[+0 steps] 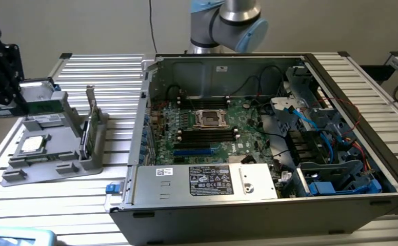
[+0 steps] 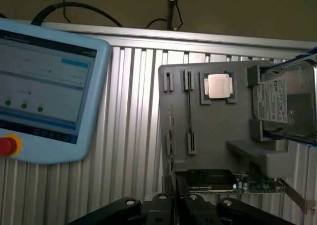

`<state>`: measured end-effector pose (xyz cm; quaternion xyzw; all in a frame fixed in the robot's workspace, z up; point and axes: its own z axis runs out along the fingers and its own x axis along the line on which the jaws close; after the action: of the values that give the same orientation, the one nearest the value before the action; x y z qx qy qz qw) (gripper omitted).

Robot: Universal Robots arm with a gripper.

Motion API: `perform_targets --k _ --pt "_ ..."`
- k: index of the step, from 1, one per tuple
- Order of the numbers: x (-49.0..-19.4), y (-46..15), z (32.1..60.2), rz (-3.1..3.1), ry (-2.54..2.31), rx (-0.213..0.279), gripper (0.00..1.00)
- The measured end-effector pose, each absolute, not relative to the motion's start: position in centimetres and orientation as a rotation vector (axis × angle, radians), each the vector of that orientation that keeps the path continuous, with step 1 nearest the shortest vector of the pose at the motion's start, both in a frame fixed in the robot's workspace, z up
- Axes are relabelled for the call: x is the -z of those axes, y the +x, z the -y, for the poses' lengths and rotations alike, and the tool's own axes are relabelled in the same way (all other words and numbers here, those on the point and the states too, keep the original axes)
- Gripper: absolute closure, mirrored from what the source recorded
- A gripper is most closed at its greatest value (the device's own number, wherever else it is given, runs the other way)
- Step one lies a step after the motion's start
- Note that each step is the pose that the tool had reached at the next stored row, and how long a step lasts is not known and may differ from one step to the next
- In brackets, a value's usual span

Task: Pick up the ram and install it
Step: 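Pick up the ram and move it above insertion slot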

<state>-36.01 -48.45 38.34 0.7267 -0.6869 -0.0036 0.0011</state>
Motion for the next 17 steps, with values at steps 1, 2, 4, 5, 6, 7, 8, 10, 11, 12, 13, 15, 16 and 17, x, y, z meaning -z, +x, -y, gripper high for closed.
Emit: perform_targets --k 1,2,4,5,6,7,8,10,11,12,13,15,16,17 --pt "-38.6 -35.6 48.4 2.158 2.283 0.014 0.85" --pt "-38.8 -35.1 48.4 2.159 2.284 0.016 0.85" --pt "-39.3 -34.2 48.4 2.162 2.287 0.022 0.85" --pt "-39.5 -33.7 48.4 2.163 2.288 0.025 0.85" --pt "-39.7 -33.3 48.4 2.164 2.290 0.028 0.85" --pt "-39.8 -32.8 48.4 2.166 2.291 0.031 0.85" --pt "-39.9 -32.4 48.4 2.167 2.293 0.034 0.85" --pt "-40.0 -31.5 48.4 2.170 2.296 0.041 0.85" --pt "-40.0 -31.0 48.4 2.172 2.298 0.045 0.85" --pt "-40.0 -30.6 48.4 2.174 2.300 0.049 0.85" --pt "-40.0 -30.1 48.4 2.176 2.302 0.053 0.85" --pt "-40.1 -29.2 48.4 2.179 2.306 0.062 0.85" --pt "-40.1 -28.7 48.4 2.181 2.308 0.066 0.85" --pt "-40.1 -28.3 48.4 2.183 2.310 0.070 0.85"
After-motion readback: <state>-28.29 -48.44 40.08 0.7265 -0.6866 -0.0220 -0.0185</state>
